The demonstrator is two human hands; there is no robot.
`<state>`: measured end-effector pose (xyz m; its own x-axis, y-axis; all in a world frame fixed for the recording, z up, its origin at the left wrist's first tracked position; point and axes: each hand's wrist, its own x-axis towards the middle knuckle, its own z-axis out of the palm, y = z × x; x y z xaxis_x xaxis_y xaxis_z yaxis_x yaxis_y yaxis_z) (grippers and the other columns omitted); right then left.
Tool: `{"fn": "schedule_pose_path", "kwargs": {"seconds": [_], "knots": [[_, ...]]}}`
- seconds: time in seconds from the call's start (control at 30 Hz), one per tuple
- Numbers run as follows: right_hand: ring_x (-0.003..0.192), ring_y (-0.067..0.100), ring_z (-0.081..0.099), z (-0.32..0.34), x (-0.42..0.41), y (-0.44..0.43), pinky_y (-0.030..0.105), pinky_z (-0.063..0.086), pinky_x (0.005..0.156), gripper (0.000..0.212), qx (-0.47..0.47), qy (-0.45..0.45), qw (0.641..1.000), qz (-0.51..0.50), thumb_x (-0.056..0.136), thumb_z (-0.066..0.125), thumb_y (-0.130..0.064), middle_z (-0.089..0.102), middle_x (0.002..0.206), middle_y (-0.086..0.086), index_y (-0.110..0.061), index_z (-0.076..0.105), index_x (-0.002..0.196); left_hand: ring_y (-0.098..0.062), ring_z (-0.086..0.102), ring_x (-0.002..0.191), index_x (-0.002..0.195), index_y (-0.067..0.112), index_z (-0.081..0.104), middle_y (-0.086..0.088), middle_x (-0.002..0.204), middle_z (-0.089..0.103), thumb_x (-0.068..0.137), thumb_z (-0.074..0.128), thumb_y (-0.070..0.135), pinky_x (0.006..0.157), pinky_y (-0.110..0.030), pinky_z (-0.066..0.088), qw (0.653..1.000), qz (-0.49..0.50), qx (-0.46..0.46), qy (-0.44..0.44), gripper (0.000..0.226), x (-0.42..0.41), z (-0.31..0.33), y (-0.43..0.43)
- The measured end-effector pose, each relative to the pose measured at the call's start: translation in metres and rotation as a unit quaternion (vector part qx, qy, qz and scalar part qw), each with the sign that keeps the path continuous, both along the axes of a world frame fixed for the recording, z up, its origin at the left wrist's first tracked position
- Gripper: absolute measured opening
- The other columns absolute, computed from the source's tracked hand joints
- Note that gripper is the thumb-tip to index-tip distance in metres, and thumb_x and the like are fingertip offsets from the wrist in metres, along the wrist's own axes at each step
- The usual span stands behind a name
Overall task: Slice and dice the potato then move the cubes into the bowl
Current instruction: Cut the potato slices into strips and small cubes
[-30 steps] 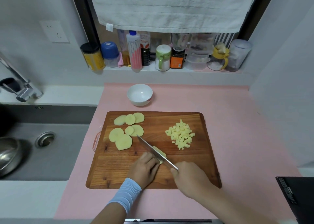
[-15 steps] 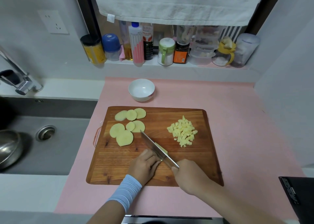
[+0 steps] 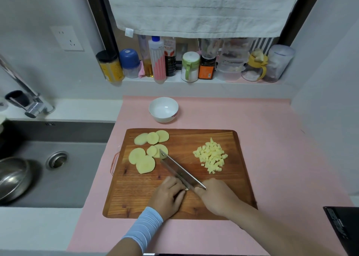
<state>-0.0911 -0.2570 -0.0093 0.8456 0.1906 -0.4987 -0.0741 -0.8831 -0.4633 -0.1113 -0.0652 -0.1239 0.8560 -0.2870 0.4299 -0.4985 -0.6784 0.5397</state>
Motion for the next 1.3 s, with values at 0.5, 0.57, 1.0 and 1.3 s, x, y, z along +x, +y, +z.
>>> {"fn": "schedule_pose_path", "kwargs": {"seconds": [0.5,0.57,1.0,1.3], "knots": [[0.065,0.016,0.065,0.011,0.015,-0.039,0.028,0.043,0.051,0.018,-0.137,-0.303,0.894,0.301,0.085,0.072,-0.029,0.069,0.080,-0.008,-0.030,0.069,0.103,0.000,0.060,0.100,0.097,0.038,0.071,0.021,0.106,0.067,0.090,0.071,0.030,0.097,-0.023,0.045,0.923,0.069,-0.021,0.378,0.011,0.088,0.122,0.037],[0.046,0.011,0.057,0.010,0.019,-0.039,0.024,0.029,0.040,0.034,-0.150,-0.321,0.877,0.324,0.060,0.091,-0.034,0.061,0.060,-0.012,-0.033,0.074,0.089,0.000,0.058,0.107,0.110,0.038,0.072,0.021,0.112,0.066,0.084,0.075,0.042,0.102,-0.023,0.041,0.881,-0.015,0.060,0.470,0.026,0.089,0.112,0.014],[0.086,0.010,0.066,0.014,0.037,-0.057,0.025,0.050,0.069,0.035,-0.086,-0.253,0.932,0.246,0.099,0.053,-0.035,0.074,0.100,-0.012,-0.040,0.062,0.133,-0.007,0.063,0.078,0.113,0.029,0.069,0.012,0.080,0.069,0.096,0.062,0.033,0.087,-0.026,0.050,0.892,0.050,0.075,0.444,0.018,0.131,0.076,0.034],[0.058,0.008,0.060,0.003,0.039,-0.079,0.026,0.041,0.056,0.033,0.083,-0.054,0.992,-0.078,0.099,0.058,-0.039,0.066,0.064,-0.006,-0.021,0.069,0.074,-0.007,0.055,0.102,0.120,0.025,0.068,0.013,0.110,0.063,0.099,0.058,0.028,0.091,-0.023,0.039,0.945,0.025,0.067,0.318,0.023,0.116,0.066,0.026]]}}
